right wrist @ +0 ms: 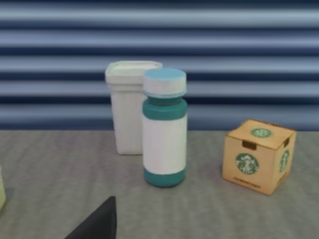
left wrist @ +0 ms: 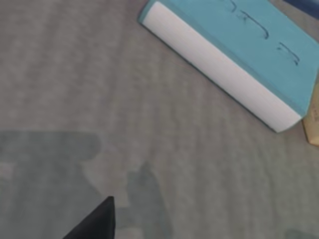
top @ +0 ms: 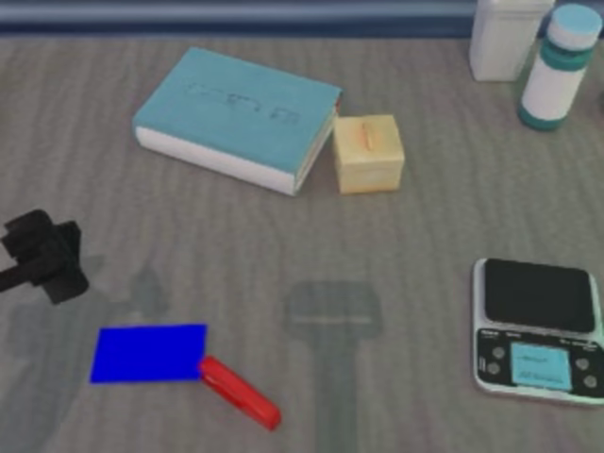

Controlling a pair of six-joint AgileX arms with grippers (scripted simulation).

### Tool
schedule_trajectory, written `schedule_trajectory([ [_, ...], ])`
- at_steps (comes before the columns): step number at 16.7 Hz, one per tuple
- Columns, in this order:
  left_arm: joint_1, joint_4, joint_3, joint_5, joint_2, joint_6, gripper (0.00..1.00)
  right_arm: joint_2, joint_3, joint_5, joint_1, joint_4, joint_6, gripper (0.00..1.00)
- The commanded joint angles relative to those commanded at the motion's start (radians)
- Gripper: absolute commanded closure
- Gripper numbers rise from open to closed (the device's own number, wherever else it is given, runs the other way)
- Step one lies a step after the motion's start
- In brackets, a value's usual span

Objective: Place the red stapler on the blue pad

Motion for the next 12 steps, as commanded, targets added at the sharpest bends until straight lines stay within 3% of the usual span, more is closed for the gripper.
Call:
schedule_trajectory([
  [7,-0.241,-0.434,0.447,-0.004,0.710,-0.607,0.00,0.000,0.000,0.000,0.000,0.000,0.000,0.00],
  [12,-0.364,-0.640,0.693,-0.001,1.018,-0.906,0.00,0.000,0.000,0.000,0.000,0.000,0.000,0.00],
])
